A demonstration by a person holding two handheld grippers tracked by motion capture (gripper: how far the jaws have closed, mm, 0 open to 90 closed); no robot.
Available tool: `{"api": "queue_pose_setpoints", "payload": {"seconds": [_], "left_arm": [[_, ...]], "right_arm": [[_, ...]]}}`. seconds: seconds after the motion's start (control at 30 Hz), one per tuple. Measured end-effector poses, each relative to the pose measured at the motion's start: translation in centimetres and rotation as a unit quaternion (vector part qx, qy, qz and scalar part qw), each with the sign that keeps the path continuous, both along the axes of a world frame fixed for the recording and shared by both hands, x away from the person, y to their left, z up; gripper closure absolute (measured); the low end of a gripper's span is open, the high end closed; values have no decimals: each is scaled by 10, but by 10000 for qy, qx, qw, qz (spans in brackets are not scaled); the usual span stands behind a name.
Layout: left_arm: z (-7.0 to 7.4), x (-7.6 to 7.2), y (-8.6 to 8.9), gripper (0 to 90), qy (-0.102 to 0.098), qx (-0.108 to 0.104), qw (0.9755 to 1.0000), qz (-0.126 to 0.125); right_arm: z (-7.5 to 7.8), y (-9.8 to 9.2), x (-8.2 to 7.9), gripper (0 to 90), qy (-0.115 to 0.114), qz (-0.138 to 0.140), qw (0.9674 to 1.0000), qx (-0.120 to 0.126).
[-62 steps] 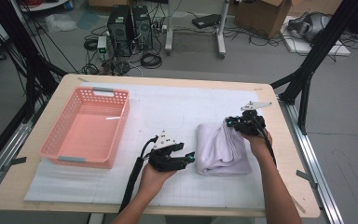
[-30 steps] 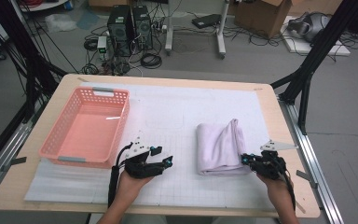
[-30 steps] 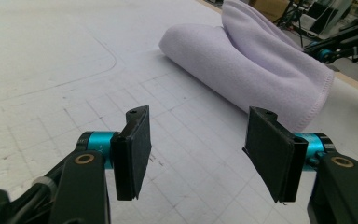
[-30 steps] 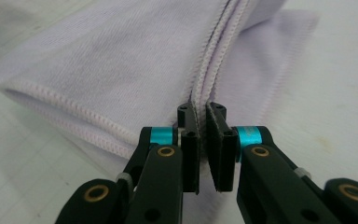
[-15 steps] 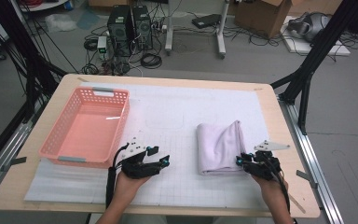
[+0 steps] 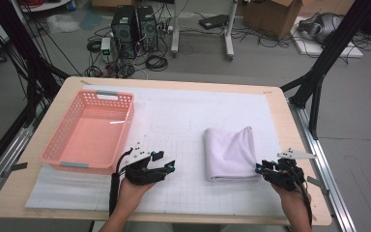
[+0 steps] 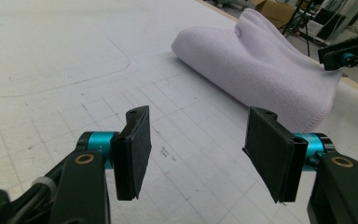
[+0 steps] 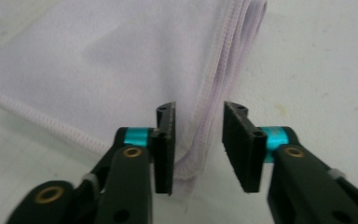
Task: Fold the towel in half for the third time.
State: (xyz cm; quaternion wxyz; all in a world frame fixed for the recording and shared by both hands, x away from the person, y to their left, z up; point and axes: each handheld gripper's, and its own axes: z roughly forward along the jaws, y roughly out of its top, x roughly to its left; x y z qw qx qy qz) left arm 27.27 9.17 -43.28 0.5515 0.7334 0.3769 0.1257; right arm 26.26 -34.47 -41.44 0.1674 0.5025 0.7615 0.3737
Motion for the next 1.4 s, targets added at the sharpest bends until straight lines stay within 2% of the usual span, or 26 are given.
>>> {"api": "queue_pose_setpoints", "payload": {"seconds": [0.03, 0.1, 0.13, 0.27, 0.3, 0.33, 0.37, 0.47, 0.5, 0.53, 0.6, 0.7, 0.8, 0.83, 0.93, 1.0, 1.1, 1.2, 1.27, 1.33, 1.4], "left_arm": [[0, 0, 0, 409, 6, 6, 10000, -9], [0, 0, 0, 409, 8, 6, 10000, -5], [0, 0, 0, 409, 9, -9, 10000, 11], [0, 0, 0, 410, 0, 23, 10000, -9], [0, 0, 0, 409, 0, 17, 10000, -7], [0, 0, 0, 409, 1, 32, 10000, -11], [0, 0, -1, 409, 8, 26, 10000, -8], [0, 0, 0, 410, -5, 27, 10000, -1], [0, 0, 1, 410, 3, 20, 10000, 25], [0, 0, 1, 410, -10, 22, 10000, 24], [0, 0, 1, 409, 3, 0, 10000, 31], [0, 1, 1, 410, -1, 27, 10000, 19], [-1, 1, 0, 409, 11, 29, 10000, 6], [-1, 1, 0, 410, 21, 31, 10000, 1], [-1, 1, 0, 410, 24, 42, 10000, 2], [-1, 0, 1, 409, 14, 65, 10000, 14], [-1, 0, 2, 410, 13, 40, 10000, 46], [-1, 0, 2, 409, 13, 46, 10000, 45], [-1, 1, 1, 409, 13, 42, 10000, 39], [-1, 1, 1, 409, 30, 25, 10000, 35], [-1, 1, 1, 410, 34, 43, 10000, 34]], "right_arm": [[-4, 1, 2, 631, 38, 5, 10000, -26], [-14, 2, 7, 775, 291, 155, 9995, -3], [-14, 2, 7, 803, 277, 178, 9995, -17], [-4, 0, -1, 799, 452, 55, 9984, -334], [-4, -2, -3, 769, 585, 45, 9977, -354], [-4, -2, -4, 722, 574, -2, 9977, -361], [-2, -2, -5, 658, 485, -37, 9981, -390], [5, 0, -4, 572, 179, -116, 9992, -342], [7, 1, -2, 571, 19, -157, 9994, -323], [9, 3, 2, 590, -132, -82, 9994, -298], [10, 10, 9, 614, -403, 17, 9984, -387], [8, 23, 25, 624, -569, 316, 9973, -351], [4, 31, 41, 637, -604, 454, 9969, -197], [2, 33, 46, 647, -578, 435, 9971, -253], [-8, 34, 52, 678, -253, 306, 9970, -657], [-13, 27, 47, 684, -130, 183, 9973, -699], [-15, 15, 34, 685, -136, 97, 9982, -584], [-9, 13, 35, 618, -217, 247, 9987, -377], [-1, 19, 41, 581, -370, 363, 9983, -269], [5, 28, 51, 553, -392, 494, 9979, -117], [10, 39, 63, 540, -457, 624, 9970, -95]]}}
